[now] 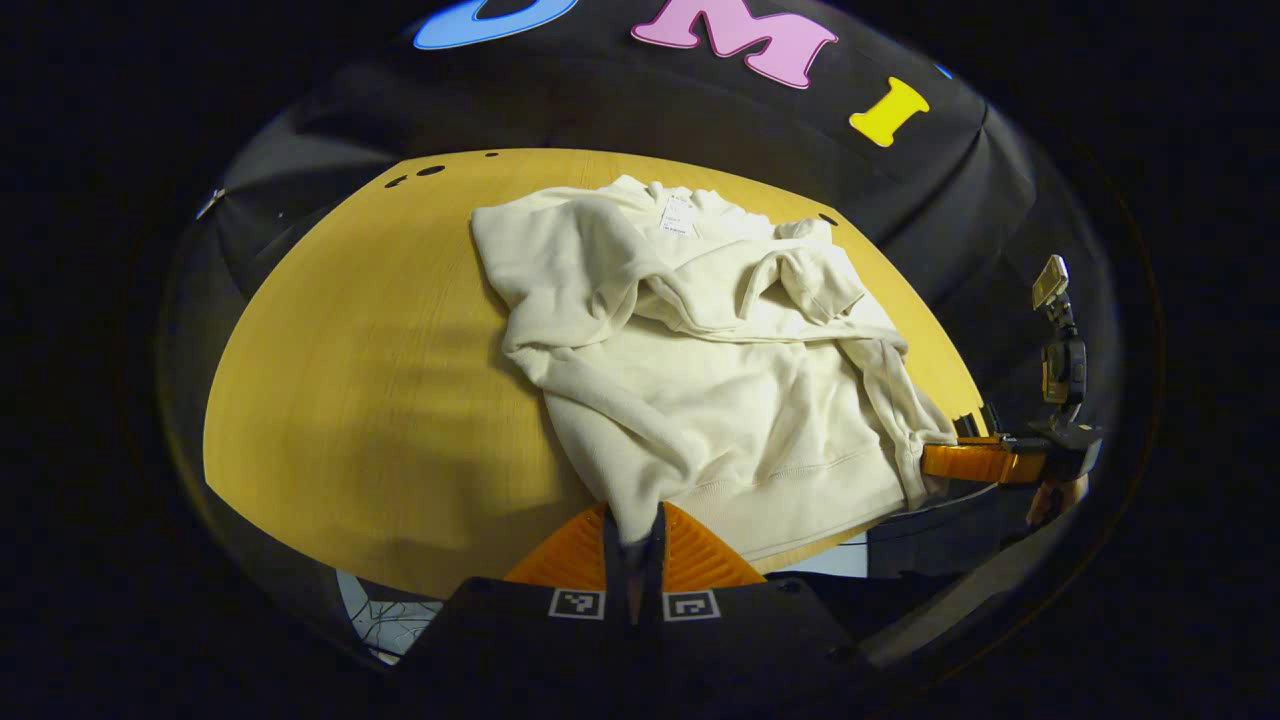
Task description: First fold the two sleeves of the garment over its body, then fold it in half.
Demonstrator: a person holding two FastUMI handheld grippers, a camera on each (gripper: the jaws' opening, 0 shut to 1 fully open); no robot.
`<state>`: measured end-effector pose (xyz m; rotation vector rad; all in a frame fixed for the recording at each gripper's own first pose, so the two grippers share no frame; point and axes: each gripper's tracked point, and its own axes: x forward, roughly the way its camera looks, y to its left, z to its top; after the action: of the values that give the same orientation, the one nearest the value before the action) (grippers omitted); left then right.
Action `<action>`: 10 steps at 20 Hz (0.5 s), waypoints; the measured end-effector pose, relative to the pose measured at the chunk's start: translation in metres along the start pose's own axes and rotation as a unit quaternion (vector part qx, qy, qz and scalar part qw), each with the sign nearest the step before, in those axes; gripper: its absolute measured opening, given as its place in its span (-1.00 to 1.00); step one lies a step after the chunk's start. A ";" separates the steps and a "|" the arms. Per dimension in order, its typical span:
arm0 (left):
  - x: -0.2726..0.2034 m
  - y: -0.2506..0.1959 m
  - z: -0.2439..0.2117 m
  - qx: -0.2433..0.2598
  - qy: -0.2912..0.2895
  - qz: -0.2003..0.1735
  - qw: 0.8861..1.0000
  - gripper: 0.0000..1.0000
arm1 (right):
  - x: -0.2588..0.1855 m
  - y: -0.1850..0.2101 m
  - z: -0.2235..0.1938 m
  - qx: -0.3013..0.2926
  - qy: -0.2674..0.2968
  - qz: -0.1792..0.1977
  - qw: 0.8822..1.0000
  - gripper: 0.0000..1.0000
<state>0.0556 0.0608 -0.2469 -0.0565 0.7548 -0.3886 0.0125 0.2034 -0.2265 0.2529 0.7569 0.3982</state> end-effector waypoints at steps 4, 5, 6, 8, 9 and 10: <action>-0.022 -0.008 0.026 -0.011 -0.014 -0.012 1.000 -0.87 | -0.019 0.006 0.027 0.019 -0.028 0.010 0.999 -0.82; -0.027 -0.009 0.035 -0.012 -0.022 -0.012 1.000 -0.87 | -0.023 0.008 0.033 0.025 -0.039 0.012 0.999 -0.82; -0.031 -0.010 0.042 -0.011 -0.029 -0.012 0.999 -0.87 | -0.026 0.010 0.041 0.030 -0.049 0.014 0.998 -0.82; -0.034 -0.012 0.065 -0.005 -0.050 -0.010 0.999 -0.87 | -0.033 0.013 0.060 0.038 -0.071 0.021 0.997 -0.82; -0.035 -0.013 0.077 0.002 -0.063 -0.007 0.998 -0.87 | -0.033 0.017 0.072 0.040 -0.082 0.024 0.996 -0.82; -0.037 -0.013 0.088 0.009 -0.075 -0.006 0.997 -0.87 | -0.032 0.019 0.082 0.040 -0.092 0.026 0.995 -0.82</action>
<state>0.0868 0.0546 -0.1555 -0.0722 0.6027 -0.3971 0.0445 0.1996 -0.1423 0.3799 0.5864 0.3877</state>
